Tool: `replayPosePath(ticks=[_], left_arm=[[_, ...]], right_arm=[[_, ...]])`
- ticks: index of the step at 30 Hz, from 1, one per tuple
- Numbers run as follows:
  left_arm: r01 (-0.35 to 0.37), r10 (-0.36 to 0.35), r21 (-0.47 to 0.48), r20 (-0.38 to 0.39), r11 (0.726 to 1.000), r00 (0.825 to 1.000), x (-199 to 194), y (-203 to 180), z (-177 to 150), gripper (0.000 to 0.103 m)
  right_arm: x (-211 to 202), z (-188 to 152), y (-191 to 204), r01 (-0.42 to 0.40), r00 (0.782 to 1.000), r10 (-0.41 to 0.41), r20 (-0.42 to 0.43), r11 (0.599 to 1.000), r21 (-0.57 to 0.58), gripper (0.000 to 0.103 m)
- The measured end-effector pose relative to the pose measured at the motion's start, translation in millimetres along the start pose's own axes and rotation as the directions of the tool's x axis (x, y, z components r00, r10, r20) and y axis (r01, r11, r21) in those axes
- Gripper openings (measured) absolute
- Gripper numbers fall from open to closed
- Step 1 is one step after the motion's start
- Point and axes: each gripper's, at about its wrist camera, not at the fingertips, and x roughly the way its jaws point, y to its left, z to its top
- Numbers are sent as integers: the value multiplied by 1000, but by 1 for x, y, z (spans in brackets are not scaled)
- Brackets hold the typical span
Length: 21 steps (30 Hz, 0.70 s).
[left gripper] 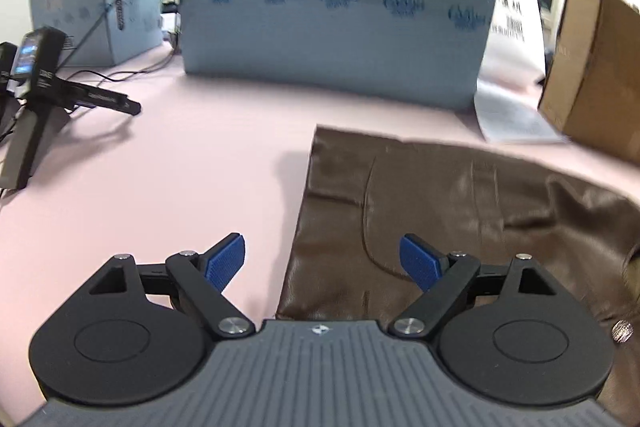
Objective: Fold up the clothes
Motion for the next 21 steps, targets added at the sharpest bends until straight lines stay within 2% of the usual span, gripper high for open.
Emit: replayPosePath(ticks=[2, 4, 5, 6, 7, 9, 12, 14, 15, 17, 18, 19, 21], left_arm=[[-4, 4, 7, -2, 1000, 1000, 3, 0, -1, 84], [13, -12, -22, 6, 1000, 1000, 5, 5, 1, 84], [25, -24, -52, 16, 998, 1000, 5, 10, 3, 84], [26, -23, -88, 33, 996, 999, 3, 16, 5, 84], [22, -18, -106, 47, 994, 999, 2, 19, 6, 84], [25, -15, -132, 78, 991, 997, 0, 30, 10, 84], [46, -39, -119, 63, 992, 997, 3, 38, 14, 84], [11, -5, -101, 62, 995, 998, 6, 38, 14, 84], [-8, 14, -92, 66, 996, 998, 8, 38, 14, 84], [-20, 25, -91, 64, 996, 998, 11, 40, 14, 84], [-3, 9, -107, 58, 994, 998, 13, 42, 14, 84], [8, -2, -113, 55, 994, 998, 14, 43, 14, 84], [54, -49, -129, 41, 990, 998, 18, 46, 14, 84]], right_arm=[[14, -4, -2, 34, 999, -35, -18, 999, -30, 52], [27, -8, -3, 49, 998, -52, -39, 997, -60, 30], [28, -9, -5, 51, 998, -54, -41, 996, -72, 23], [28, -12, -1, 61, 998, -64, -18, 992, -114, 8], [28, -15, 3, 73, 997, -73, 7, 985, -156, 5], [29, -21, 10, 98, 995, -87, 58, 966, -238, 4], [18, -18, 18, 94, 993, -74, 87, 962, -255, 4], [16, -16, 21, 119, 990, -94, 106, 958, -262, 4], [13, -17, 27, 194, 976, -152, 158, 935, -298, 4], [16, -21, 35, 303, 948, -246, 199, 888, -346, 7], [21, -24, 40, 371, 927, -318, 197, 854, -364, 16], [23, -26, 40, 382, 924, -341, 173, 852, -359, 38], [22, -28, 37, 310, 951, -290, 108, 893, -327, 57]])
